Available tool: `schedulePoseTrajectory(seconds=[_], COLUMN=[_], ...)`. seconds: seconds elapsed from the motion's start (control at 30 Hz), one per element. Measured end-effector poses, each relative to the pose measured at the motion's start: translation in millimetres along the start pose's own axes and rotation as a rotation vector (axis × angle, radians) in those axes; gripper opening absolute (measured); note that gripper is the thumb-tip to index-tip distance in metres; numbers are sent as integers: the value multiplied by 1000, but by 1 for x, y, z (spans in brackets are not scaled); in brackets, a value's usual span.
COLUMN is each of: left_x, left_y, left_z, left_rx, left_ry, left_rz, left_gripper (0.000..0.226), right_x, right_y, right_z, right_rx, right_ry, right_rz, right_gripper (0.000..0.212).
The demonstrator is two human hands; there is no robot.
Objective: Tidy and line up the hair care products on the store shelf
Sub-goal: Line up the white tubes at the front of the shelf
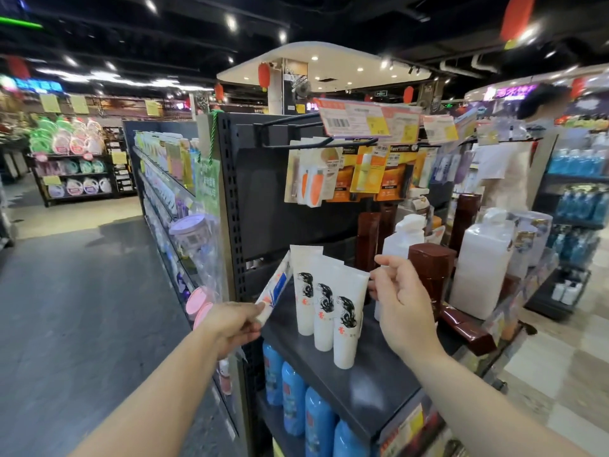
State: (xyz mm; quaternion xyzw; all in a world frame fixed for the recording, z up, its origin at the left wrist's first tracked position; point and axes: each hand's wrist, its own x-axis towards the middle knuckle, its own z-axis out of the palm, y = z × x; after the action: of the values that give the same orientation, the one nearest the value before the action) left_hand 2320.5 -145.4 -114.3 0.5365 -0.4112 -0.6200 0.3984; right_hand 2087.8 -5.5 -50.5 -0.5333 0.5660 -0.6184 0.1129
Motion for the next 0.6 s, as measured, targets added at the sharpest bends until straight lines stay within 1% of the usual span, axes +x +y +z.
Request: schedulePoseTrajectory(seconds=[0.07, 0.17, 0.23, 0.3, 0.37, 0.43, 0.5, 0.6], left_x=[-6, -15, -18, -20, -20, -17, -13, -6], left_y=[-6, -10, -9, -7, -6, -5, -4, -5], left_z=[-6, -14, -16, -15, -10, -4, 2, 9], left_rx=[-144, -246, -232, -146, -64, -24, 33, 289], left_ry=[-104, -256, -342, -385, -356, -260, -171, -38], left_rz=[-33, -18, 14, 35, 54, 85, 146, 298], left_gripper=[17, 32, 38, 34, 28, 25, 28, 32], right_x=[1, 0, -1, -1, -2, -2, -2, -2], right_y=[-10, -24, -29, -30, -30, -30, -28, -24], right_z=[3, 9, 13, 14, 14, 11, 9, 5], right_rx=[5, 12, 20, 26, 29, 26, 20, -2], right_ry=[42, 62, 50, 42, 40, 40, 43, 44], right_rz=[-64, -138, -143, -142, -148, -145, -132, -113], right_gripper=[17, 18, 15, 14, 14, 14, 14, 14])
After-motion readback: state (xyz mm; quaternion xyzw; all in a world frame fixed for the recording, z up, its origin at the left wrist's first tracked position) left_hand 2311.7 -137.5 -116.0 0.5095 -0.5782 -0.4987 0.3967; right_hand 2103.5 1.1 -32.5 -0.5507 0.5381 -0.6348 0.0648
